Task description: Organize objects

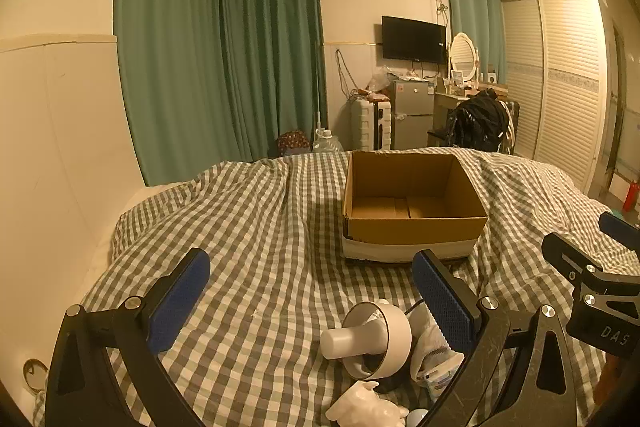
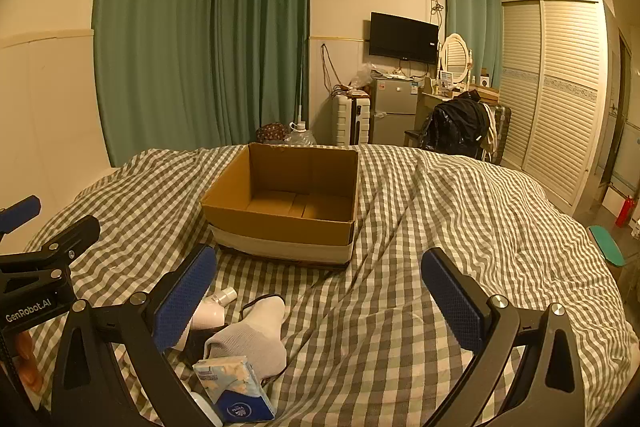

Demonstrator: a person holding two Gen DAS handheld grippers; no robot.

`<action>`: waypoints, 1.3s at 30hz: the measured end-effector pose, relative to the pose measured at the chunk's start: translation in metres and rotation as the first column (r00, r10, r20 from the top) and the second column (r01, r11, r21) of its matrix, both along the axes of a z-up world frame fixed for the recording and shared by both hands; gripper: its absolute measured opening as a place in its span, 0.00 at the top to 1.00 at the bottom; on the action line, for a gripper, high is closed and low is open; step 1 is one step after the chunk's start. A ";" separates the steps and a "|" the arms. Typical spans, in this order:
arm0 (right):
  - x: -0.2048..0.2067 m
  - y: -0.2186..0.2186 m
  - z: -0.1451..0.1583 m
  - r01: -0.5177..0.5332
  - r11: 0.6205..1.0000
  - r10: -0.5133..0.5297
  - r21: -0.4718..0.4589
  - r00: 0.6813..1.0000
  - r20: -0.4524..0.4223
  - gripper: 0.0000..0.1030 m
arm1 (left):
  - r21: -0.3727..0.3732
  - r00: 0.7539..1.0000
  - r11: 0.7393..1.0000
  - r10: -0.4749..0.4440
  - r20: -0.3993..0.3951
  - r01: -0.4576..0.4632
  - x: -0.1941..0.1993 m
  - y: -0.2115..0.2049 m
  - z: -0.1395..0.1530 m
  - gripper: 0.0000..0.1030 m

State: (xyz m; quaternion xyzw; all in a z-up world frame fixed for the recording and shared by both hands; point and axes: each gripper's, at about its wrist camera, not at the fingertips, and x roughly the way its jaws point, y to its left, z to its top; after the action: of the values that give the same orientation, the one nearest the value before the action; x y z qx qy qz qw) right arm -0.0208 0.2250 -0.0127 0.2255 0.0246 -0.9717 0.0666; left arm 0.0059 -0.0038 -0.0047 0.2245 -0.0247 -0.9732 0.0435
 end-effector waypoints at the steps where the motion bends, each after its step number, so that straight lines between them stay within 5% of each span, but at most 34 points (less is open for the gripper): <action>1: 0.000 0.000 0.000 0.000 1.000 0.000 -0.001 1.000 0.001 0.00 | -0.001 1.000 1.000 0.004 -0.001 -0.004 0.000 0.001 0.000 0.00; 39: 0.009 -0.006 0.013 -0.036 0.999 0.036 0.002 0.999 -0.001 0.00 | -0.001 1.000 1.000 0.021 -0.019 -0.021 0.005 0.006 0.012 0.00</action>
State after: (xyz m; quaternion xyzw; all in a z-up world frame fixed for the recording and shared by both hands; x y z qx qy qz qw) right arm -0.0121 0.2185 0.0000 0.2248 0.0298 -0.9703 0.0838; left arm 0.0106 0.0026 0.0073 0.2154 -0.0226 -0.9748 0.0539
